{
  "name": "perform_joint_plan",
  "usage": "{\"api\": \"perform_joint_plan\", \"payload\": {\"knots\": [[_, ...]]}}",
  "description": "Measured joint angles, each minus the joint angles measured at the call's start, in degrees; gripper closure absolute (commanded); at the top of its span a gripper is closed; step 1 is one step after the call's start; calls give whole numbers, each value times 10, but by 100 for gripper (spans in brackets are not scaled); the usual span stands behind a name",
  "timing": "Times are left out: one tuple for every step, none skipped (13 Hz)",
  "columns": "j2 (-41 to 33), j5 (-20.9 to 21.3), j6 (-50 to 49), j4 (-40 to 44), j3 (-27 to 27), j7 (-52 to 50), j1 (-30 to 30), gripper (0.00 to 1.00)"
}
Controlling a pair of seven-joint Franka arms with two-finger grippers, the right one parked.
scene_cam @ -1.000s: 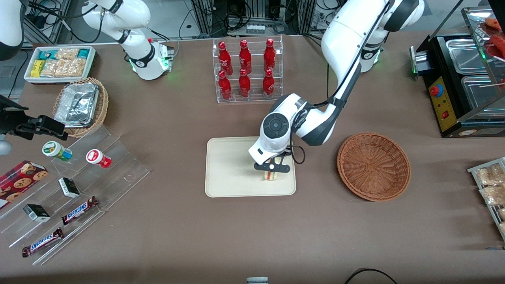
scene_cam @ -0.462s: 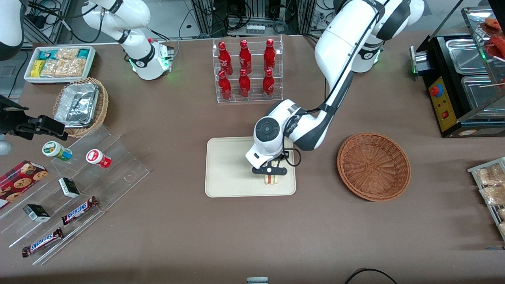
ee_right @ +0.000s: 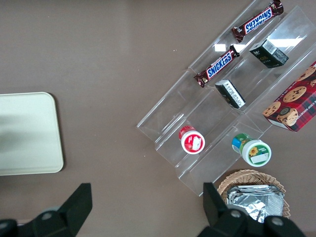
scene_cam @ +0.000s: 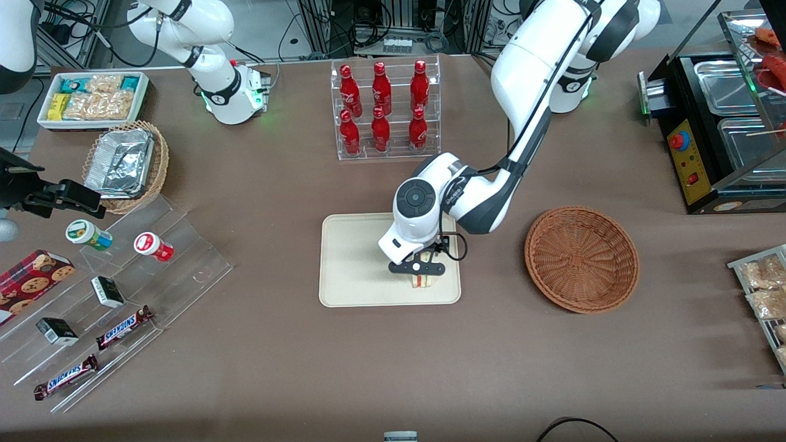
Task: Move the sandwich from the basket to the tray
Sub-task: 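Open the left gripper, release the sandwich, and raise the gripper away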
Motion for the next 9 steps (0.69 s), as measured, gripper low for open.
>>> {"api": "perform_joint_plan", "payload": {"knots": [[-7,0,0,8,2,-1,0,0],[-15,0,-1,12,6,-1,1,0],[-25,0,-1,15,9,-1,5,0],[-35,0,-1,17,12,-1,13,0],[-45,0,-2,17,13,-1,27,0],[-52,0,-5,17,14,-1,43,0],[-59,0,-11,17,14,-1,60,0],[-65,0,-19,17,14,-1,75,0],[-71,0,-27,17,14,0,91,0]]}}
